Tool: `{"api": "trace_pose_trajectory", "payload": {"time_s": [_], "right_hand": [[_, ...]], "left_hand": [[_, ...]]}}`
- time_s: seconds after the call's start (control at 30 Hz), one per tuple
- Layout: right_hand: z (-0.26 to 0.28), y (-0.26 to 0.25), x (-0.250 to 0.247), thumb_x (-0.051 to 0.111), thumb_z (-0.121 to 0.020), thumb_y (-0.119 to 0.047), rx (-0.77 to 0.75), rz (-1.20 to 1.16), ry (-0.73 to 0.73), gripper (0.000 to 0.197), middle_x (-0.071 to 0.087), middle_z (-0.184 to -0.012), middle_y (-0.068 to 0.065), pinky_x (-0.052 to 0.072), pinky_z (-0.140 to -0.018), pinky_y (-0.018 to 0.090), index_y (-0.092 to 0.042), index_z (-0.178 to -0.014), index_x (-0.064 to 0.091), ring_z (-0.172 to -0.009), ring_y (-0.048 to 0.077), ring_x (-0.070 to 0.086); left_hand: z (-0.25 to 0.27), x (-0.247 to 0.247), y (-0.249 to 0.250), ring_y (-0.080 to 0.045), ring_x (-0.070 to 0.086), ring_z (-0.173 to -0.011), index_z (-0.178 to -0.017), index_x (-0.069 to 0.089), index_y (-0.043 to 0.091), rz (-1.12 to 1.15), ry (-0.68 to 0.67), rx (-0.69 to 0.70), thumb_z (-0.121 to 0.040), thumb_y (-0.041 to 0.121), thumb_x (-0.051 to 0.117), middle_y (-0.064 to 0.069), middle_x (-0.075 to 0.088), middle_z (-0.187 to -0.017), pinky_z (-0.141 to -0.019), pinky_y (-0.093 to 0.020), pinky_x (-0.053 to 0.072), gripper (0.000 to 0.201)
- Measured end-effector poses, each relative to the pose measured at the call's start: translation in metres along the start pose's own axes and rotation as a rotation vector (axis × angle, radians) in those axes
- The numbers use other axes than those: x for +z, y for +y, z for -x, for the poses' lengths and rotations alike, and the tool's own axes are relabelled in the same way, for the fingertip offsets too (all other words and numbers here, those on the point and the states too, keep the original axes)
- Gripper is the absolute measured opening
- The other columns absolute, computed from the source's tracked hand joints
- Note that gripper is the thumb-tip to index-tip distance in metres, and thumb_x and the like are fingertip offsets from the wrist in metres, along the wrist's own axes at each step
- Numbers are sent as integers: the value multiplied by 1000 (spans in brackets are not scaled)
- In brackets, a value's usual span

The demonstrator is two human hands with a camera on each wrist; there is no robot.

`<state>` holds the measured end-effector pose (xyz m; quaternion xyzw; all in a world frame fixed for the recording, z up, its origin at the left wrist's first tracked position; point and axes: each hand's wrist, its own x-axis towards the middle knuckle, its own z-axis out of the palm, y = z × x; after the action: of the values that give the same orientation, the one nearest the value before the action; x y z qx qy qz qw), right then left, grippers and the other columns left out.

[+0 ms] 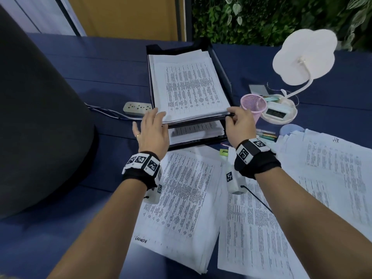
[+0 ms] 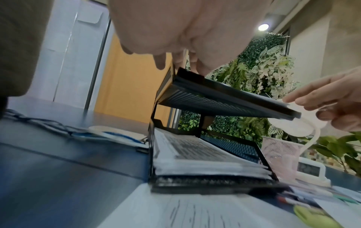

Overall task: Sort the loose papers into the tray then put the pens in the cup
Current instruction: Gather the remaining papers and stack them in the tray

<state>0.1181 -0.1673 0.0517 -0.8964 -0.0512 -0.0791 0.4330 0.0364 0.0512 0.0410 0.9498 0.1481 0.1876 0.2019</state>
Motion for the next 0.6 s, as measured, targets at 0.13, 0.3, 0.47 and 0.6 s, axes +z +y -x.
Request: {"api": "trace_pose_trajectory", "payload": {"time_s": [0.13, 0.3, 0.47, 0.6], "right_hand": [[28, 15, 3, 52, -89, -9, 48, 15, -65, 31, 52, -114, 18, 46, -89, 35, -12, -119, 60, -94, 29, 57], [61, 39, 5, 50, -89, -6, 132, 121, -192, 31, 54, -117, 20, 43, -88, 34, -9, -118, 61, -104, 34, 56], [87, 69, 3, 53, -88, -12, 255, 294, -387, 33, 52, -122, 16, 47, -93, 38, -15, -120, 62, -108, 35, 56], [96, 77, -7, 57, -88, -34, 359, 585, -529, 43, 46, -133, 3, 40, -100, 42, -29, -130, 52, -124, 28, 42]], "left_hand": [[31, 3, -8, -17, 27, -140, -134, 45, 18, 96, -10, -26, -92, 11, 49, 1, 34, -149, -115, -48, 2, 43], [66, 9, -19, -24, 33, -134, -138, 39, 15, 57, -124, -173, -90, 16, 54, -5, 34, -148, -112, -47, 20, 50], [84, 17, -35, -31, 35, -129, -137, 40, 12, -143, -431, -454, -90, 37, 55, -11, 38, -141, -104, -47, 31, 56], [90, 25, -43, -32, 36, -128, -137, 37, 7, -198, -574, -533, -79, 55, 65, -15, 38, -138, -103, -45, 37, 80]]}}
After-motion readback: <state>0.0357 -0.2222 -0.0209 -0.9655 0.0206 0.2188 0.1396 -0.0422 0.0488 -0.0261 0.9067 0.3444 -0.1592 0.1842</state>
